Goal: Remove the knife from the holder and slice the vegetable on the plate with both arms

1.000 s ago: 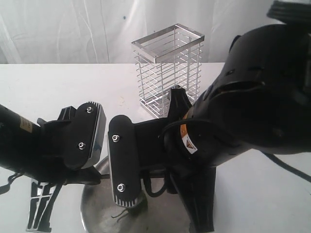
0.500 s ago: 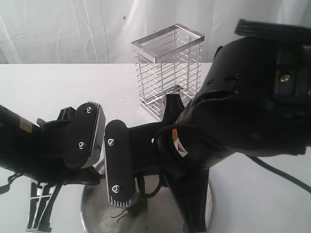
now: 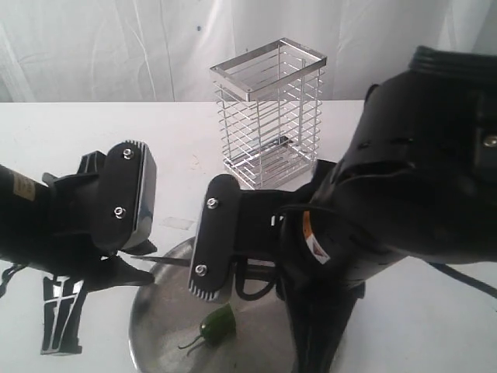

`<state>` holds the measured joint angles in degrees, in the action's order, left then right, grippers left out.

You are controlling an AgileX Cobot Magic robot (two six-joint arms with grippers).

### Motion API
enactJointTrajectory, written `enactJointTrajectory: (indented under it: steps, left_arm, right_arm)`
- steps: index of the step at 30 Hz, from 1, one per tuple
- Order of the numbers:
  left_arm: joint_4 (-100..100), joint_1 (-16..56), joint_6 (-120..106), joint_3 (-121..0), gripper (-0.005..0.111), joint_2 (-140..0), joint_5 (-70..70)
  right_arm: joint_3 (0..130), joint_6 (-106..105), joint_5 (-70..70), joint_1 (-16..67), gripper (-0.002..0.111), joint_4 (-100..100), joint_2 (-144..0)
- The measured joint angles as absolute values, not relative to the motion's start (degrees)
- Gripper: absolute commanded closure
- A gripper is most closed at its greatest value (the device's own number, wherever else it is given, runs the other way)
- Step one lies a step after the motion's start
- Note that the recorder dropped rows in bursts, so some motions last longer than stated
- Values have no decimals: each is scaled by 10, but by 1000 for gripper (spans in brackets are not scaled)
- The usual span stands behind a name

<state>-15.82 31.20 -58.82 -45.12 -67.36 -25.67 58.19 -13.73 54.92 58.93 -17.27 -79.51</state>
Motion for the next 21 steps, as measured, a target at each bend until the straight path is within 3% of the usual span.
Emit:
enactJointTrajectory:
  steps: [4, 13, 18, 21]
  left_arm:
    - [-136, 312, -545, -451, 52, -647, -246]
    - [-130, 312, -343, -451, 52, -605, -236]
    - [-130, 312, -238, -434, 52, -604, -215]
    - [-130, 312, -165, -375, 52, -604, -134]
  right_arm:
    - [569, -59, 569, 585, 108, -180, -771]
    - [514, 67, 632, 584, 108, -121, -752]
    - [463, 101, 542, 584, 108, -76, -751]
    - [461, 123, 498, 584, 108, -61, -752]
